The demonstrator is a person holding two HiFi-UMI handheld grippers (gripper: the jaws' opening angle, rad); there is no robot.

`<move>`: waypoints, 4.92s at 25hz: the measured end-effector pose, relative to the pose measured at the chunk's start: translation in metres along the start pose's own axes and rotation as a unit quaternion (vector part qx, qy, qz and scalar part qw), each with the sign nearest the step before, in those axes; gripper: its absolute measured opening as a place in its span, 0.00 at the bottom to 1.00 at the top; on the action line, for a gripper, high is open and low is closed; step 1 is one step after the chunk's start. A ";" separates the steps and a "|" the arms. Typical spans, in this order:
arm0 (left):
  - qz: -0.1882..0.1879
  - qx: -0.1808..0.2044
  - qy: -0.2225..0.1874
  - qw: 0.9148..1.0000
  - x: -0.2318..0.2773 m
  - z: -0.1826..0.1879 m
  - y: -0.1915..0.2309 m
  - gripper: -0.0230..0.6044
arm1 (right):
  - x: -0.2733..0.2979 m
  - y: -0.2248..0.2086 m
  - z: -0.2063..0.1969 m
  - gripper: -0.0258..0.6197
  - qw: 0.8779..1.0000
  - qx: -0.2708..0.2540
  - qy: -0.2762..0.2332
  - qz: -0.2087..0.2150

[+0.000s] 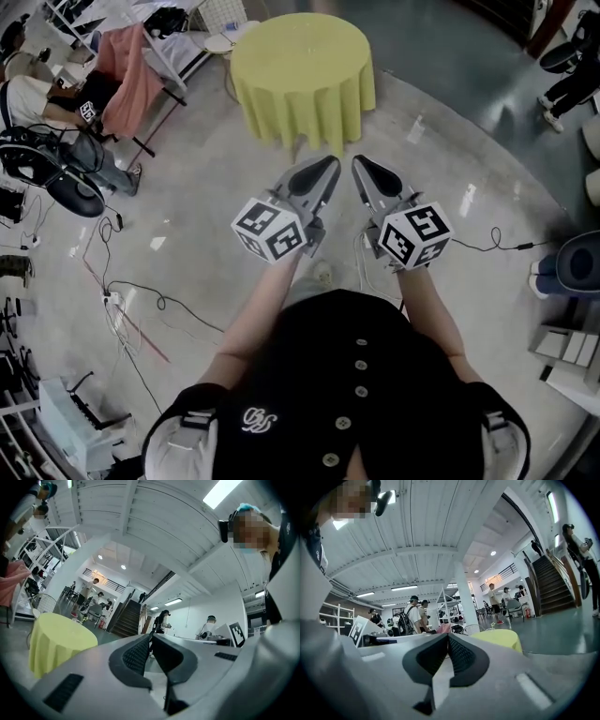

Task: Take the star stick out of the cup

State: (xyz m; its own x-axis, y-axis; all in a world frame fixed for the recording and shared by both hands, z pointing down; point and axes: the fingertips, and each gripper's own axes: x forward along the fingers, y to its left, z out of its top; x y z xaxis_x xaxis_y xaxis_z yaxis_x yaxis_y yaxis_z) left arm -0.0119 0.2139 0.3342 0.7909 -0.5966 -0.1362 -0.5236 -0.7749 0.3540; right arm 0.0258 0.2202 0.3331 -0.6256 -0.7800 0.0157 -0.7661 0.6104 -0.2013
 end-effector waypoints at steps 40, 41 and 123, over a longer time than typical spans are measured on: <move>0.027 0.032 0.006 0.999 0.164 0.051 0.217 0.08 | 0.222 -0.173 0.010 0.05 0.999 -0.009 0.040 0.002; 0.030 0.033 0.005 0.999 0.171 0.053 0.224 0.08 | 0.228 -0.180 0.012 0.05 0.999 -0.010 0.041 0.005; 0.049 0.166 0.259 0.950 0.344 -0.002 0.508 0.21 | 0.444 -0.397 -0.027 0.05 0.986 0.119 0.109 -0.047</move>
State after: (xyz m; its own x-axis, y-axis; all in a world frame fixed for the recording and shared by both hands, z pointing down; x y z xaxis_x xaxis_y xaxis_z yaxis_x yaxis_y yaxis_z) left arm -0.0052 -0.3848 0.4690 0.7389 -0.5527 0.3855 -0.6053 -0.7957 0.0195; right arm 0.0477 -0.3649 0.4465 -0.5900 -0.7674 0.2510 -0.7825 0.4669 -0.4119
